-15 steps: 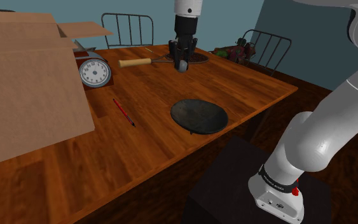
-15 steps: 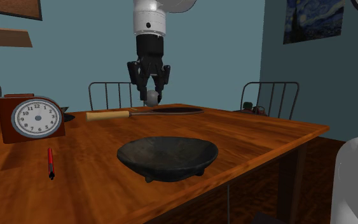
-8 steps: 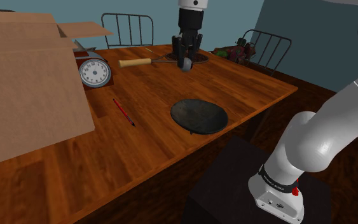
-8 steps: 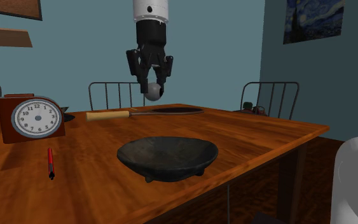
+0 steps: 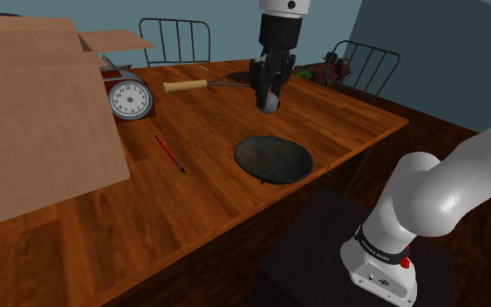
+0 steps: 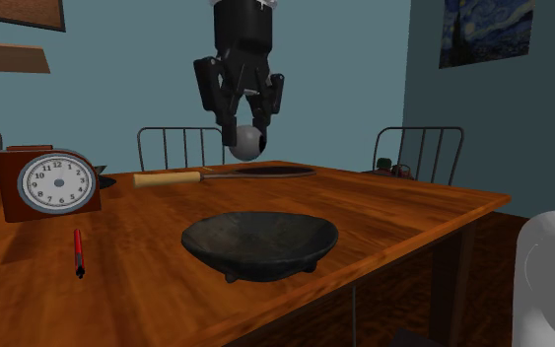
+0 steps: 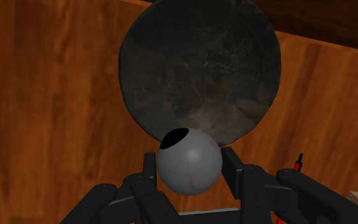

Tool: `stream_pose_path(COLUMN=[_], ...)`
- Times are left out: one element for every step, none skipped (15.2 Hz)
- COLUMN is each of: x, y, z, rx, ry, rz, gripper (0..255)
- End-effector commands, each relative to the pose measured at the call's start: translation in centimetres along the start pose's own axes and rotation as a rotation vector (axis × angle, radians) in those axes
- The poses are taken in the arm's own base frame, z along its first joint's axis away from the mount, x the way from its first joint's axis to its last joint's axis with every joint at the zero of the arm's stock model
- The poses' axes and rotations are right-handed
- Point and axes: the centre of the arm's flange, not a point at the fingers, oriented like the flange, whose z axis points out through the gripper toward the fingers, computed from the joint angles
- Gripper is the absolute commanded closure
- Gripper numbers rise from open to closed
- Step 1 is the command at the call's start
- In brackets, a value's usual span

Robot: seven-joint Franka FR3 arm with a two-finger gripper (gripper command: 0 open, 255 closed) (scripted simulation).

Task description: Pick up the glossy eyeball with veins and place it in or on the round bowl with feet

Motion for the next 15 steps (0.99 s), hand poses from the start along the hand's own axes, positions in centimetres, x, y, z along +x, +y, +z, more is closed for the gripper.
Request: stream_pose_path(x=[-2.6, -3.7, -4.8, -5.3, -5.3, -5.3, -5.3, -5.3, -5.3, -5.3, -5.3, -5.3, -5.3, -5.3, -5.3], y=[-1.3, -2.0, -2.8, -3.1, -3.1, -3.1, -3.1, -3.1, -3.1, -3.1, -3.1, -3.1, -3.1, -3.1, -3.1], z=[-0.3, -0.3, -0.4, -0.4, 0.1, 0.6, 1.2, 1.7, 2.2, 2.7, 3.3, 3.8, 4.3, 4.9, 5.4], rx=[-0.001, -0.001, -0.001, -0.001, -0.001, -0.001, -0.001, -0.001, -0.001, -0.001, -0.001, -0.001, -0.001, -0.001, -0.001], ry=[0.000, 0.000, 0.000, 0.000, 0.000, 0.000, 0.000, 0.000, 0.000, 0.000, 0.000, 0.000, 0.000, 0.000, 0.000], rz=[0.001, 0.001, 0.001, 0.001, 0.001, 0.001, 0.001, 0.001, 0.001, 0.001, 0.001, 0.001, 0.001, 0.001, 0.001], gripper=[255, 255, 255, 255, 255, 255, 255, 255, 255, 255, 255, 255, 255, 255, 255])
